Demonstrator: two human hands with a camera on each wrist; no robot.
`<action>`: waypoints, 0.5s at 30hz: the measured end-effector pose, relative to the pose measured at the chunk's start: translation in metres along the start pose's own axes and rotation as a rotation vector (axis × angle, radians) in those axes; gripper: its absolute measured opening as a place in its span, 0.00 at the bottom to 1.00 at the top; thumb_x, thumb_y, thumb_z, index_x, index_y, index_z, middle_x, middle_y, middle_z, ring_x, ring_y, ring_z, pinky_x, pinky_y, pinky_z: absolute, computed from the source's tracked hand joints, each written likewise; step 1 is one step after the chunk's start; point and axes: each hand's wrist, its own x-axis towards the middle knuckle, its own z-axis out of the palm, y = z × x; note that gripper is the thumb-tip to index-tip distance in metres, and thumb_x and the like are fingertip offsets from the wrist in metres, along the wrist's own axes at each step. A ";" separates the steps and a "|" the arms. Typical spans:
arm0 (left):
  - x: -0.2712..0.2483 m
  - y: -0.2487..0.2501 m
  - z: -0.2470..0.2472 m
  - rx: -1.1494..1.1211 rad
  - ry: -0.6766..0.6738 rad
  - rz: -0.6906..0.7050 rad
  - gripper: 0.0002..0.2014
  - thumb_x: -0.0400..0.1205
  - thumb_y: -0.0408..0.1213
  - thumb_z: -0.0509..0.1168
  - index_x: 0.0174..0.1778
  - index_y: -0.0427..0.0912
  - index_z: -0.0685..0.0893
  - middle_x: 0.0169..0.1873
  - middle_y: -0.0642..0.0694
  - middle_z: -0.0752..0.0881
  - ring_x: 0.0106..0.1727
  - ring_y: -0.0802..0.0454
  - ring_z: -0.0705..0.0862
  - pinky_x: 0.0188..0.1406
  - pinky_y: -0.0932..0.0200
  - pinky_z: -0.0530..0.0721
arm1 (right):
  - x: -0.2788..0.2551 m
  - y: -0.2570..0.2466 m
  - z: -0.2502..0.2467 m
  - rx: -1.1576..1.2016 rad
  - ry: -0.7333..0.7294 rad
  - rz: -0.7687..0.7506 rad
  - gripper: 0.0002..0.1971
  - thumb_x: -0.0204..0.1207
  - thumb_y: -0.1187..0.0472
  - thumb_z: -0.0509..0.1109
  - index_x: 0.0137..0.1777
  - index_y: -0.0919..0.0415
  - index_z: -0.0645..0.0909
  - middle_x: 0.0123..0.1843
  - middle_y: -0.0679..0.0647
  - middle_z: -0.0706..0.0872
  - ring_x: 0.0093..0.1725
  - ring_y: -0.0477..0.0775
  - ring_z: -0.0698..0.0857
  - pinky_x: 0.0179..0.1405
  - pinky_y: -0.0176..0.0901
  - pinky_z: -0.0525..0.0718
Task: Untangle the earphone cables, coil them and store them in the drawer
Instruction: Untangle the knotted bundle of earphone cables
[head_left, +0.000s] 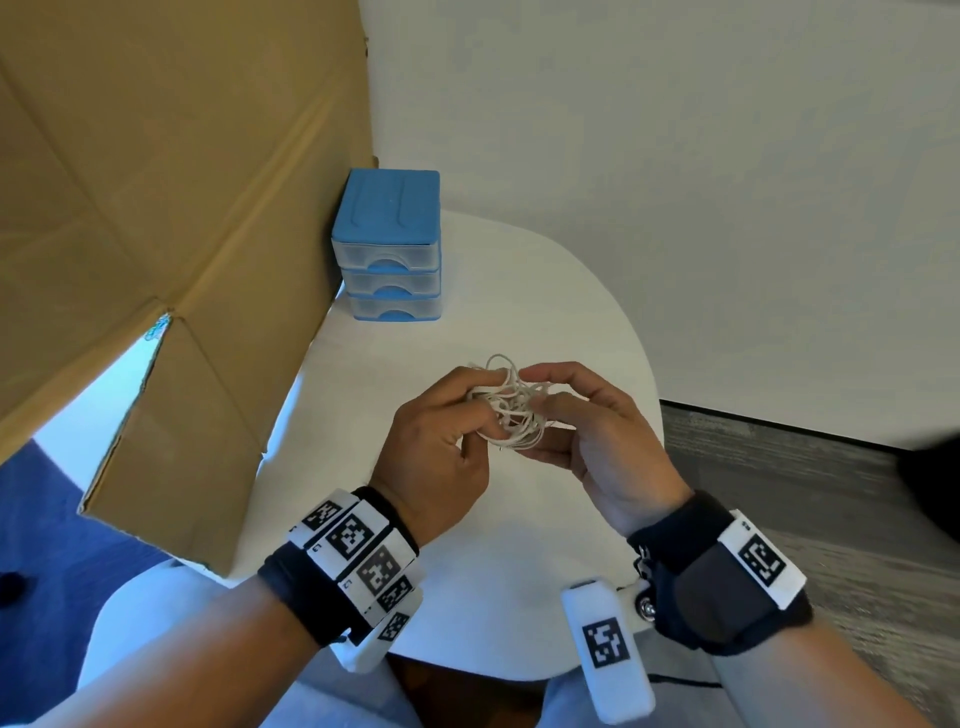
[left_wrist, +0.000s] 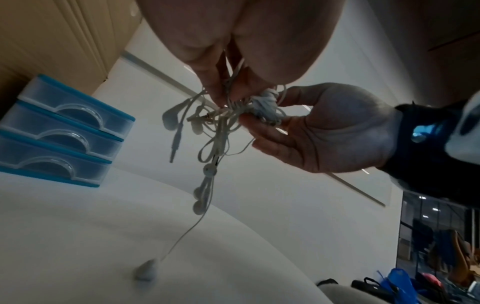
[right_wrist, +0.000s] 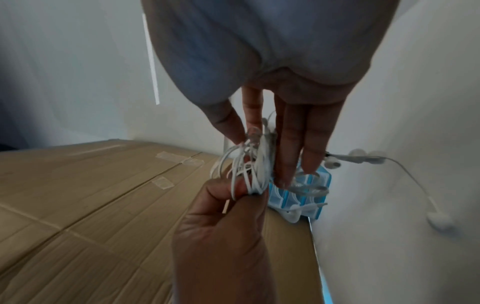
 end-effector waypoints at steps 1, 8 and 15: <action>0.000 0.000 -0.001 -0.005 0.005 -0.005 0.14 0.67 0.11 0.62 0.29 0.32 0.86 0.50 0.39 0.87 0.51 0.49 0.87 0.47 0.58 0.85 | 0.002 -0.001 0.000 -0.005 -0.004 0.011 0.12 0.80 0.72 0.62 0.51 0.58 0.86 0.49 0.62 0.91 0.47 0.64 0.88 0.60 0.60 0.85; 0.002 0.001 -0.001 -0.117 0.035 -0.062 0.11 0.67 0.12 0.63 0.28 0.31 0.84 0.44 0.41 0.83 0.45 0.50 0.86 0.40 0.59 0.85 | 0.007 -0.003 -0.006 0.002 -0.092 0.118 0.10 0.84 0.67 0.63 0.57 0.64 0.85 0.46 0.66 0.92 0.38 0.64 0.91 0.39 0.54 0.92; 0.003 -0.002 0.000 -0.163 0.043 -0.123 0.12 0.66 0.12 0.61 0.28 0.33 0.83 0.44 0.44 0.82 0.48 0.50 0.87 0.43 0.55 0.86 | 0.014 0.001 -0.012 -0.358 0.074 -0.131 0.08 0.77 0.67 0.74 0.39 0.59 0.91 0.28 0.60 0.85 0.25 0.50 0.77 0.27 0.39 0.78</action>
